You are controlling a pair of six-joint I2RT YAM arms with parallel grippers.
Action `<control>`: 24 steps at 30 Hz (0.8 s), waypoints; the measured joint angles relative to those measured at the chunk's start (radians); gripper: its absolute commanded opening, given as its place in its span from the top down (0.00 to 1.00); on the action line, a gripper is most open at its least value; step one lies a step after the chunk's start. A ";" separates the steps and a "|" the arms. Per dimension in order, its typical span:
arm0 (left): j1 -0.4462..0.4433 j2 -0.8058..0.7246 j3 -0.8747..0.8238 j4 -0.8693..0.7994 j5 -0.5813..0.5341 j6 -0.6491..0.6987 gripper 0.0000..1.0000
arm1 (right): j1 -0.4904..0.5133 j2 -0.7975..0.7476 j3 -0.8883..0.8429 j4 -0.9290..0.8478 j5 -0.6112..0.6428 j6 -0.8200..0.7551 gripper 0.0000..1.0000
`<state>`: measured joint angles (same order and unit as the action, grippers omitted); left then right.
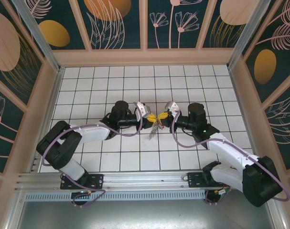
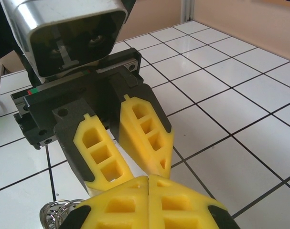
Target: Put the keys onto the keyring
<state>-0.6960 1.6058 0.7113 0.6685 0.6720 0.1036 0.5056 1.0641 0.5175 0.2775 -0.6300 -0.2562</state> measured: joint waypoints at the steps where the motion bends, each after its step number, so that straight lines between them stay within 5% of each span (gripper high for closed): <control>1: 0.000 0.000 0.002 -0.002 0.001 0.000 0.76 | 0.000 0.000 0.000 0.000 0.000 0.000 1.00; 17: 0.000 0.006 0.045 -0.081 0.026 0.039 0.78 | 0.001 0.006 0.003 -0.005 0.000 -0.011 1.00; 24: 0.000 0.006 0.052 -0.100 0.026 0.058 0.89 | 0.001 0.012 0.003 -0.005 0.000 -0.011 1.00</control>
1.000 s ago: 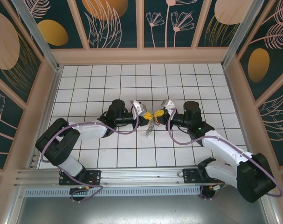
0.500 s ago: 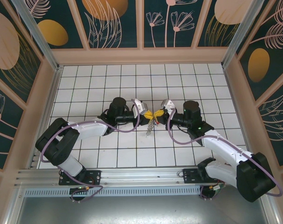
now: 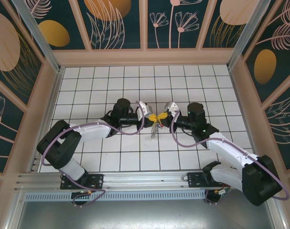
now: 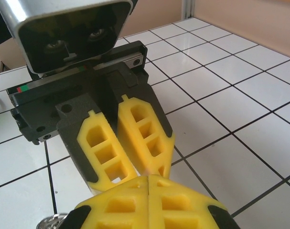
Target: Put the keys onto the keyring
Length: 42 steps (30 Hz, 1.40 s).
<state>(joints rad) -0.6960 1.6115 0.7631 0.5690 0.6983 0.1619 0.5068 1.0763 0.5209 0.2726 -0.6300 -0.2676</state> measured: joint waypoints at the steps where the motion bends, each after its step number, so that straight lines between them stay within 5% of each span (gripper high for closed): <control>1: 0.000 0.000 0.000 0.000 0.001 0.005 0.91 | 0.000 0.000 0.000 0.000 0.000 0.000 1.00; 5: 0.000 0.000 0.000 -0.004 0.008 0.012 1.00 | 0.000 0.000 0.000 0.000 0.001 -0.007 1.00; 24: 0.000 0.000 -0.044 0.087 -0.029 -0.032 1.00 | -0.016 0.007 0.001 -0.013 0.056 0.024 1.00; 29: 0.000 0.000 -0.044 0.087 -0.027 -0.035 0.89 | -0.017 0.008 0.001 -0.012 0.030 0.024 1.00; 42: 0.000 0.000 -0.037 0.072 -0.022 -0.032 0.80 | -0.017 0.007 0.001 -0.007 -0.012 0.023 1.00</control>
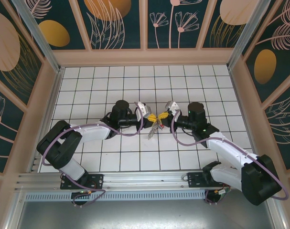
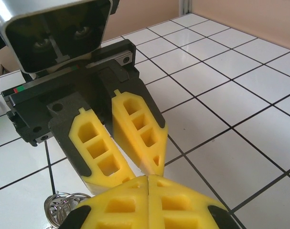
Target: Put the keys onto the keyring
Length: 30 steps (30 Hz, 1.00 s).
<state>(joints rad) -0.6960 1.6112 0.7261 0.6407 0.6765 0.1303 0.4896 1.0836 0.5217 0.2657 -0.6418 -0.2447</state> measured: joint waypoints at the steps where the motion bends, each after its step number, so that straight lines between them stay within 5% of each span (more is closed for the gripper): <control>1: 0.000 0.000 0.005 -0.005 0.003 0.000 0.79 | 0.000 0.000 0.000 0.000 -0.002 0.000 1.00; 22: 0.000 0.018 0.069 -0.108 0.042 0.053 0.84 | 0.000 0.000 0.000 0.000 -0.012 -0.003 1.00; 30: 0.000 0.019 0.073 -0.117 0.045 0.065 1.00 | 0.000 0.000 0.000 -0.001 -0.002 -0.003 1.00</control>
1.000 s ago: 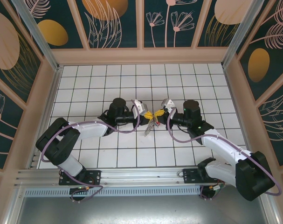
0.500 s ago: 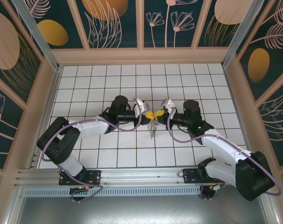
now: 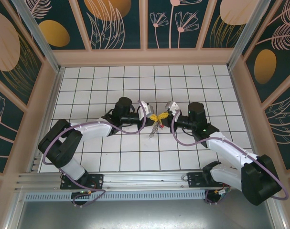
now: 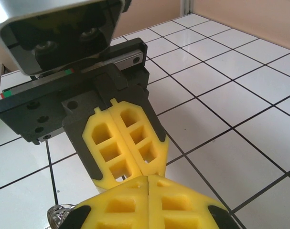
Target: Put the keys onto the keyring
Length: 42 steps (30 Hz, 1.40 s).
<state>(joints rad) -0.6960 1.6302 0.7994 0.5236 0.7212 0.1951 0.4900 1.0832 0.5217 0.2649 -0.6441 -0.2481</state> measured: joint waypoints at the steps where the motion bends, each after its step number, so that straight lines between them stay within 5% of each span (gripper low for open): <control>1: 0.000 0.000 0.000 0.000 0.000 -0.001 1.00 | 0.000 0.000 0.000 0.000 0.004 0.000 1.00; 16: 0.000 0.000 -0.047 0.109 -0.025 -0.062 1.00 | -0.012 -0.017 -0.024 0.016 0.036 0.046 1.00; 28: 0.000 0.000 -0.034 0.079 -0.023 -0.040 0.85 | -0.013 -0.015 -0.022 0.024 -0.009 0.046 1.00; 42: 0.000 0.011 0.001 0.008 -0.006 -0.015 0.81 | -0.012 -0.008 -0.016 0.023 -0.032 0.045 1.00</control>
<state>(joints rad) -0.6960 1.6409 0.8005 0.5312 0.7151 0.1802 0.4778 1.0748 0.5053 0.2882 -0.6758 -0.2031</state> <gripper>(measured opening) 0.185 0.052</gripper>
